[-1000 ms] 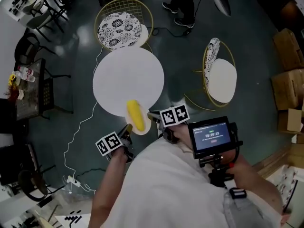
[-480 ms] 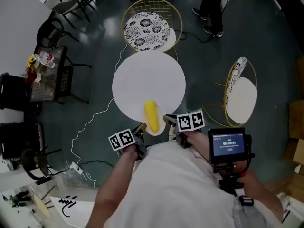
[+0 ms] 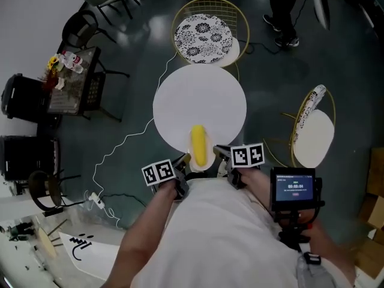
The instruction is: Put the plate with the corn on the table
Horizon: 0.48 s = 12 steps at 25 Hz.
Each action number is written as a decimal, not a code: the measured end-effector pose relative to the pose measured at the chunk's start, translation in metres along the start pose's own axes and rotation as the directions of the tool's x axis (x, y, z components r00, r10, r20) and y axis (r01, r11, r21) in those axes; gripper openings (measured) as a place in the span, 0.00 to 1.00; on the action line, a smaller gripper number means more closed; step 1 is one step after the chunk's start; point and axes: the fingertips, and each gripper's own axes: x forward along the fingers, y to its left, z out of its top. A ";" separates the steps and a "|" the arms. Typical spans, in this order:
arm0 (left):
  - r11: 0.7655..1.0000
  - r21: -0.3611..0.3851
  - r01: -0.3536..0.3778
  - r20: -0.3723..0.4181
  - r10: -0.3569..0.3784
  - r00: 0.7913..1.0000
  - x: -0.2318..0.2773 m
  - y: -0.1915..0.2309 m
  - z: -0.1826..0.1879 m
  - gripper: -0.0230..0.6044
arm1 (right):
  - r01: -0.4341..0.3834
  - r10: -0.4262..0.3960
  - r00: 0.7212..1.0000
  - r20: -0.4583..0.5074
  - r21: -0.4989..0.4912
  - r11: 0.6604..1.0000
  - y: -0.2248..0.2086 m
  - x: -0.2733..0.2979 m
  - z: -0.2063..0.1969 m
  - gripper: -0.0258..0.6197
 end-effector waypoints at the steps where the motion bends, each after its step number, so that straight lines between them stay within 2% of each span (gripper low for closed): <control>1: 1.000 -0.002 0.000 0.001 0.000 1.000 -0.004 0.002 -0.002 0.10 | -0.001 0.001 1.000 -0.001 0.000 1.000 0.003 0.001 -0.003 0.10; 5: 1.000 -0.003 -0.004 -0.001 0.004 1.000 -0.006 0.008 -0.004 0.10 | 0.001 -0.001 1.000 -0.003 -0.002 1.000 0.006 0.004 -0.008 0.10; 12: 1.000 0.001 0.001 -0.039 -0.001 0.999 0.029 0.009 0.019 0.10 | 0.030 -0.030 1.000 -0.008 0.008 1.000 -0.021 0.013 0.020 0.10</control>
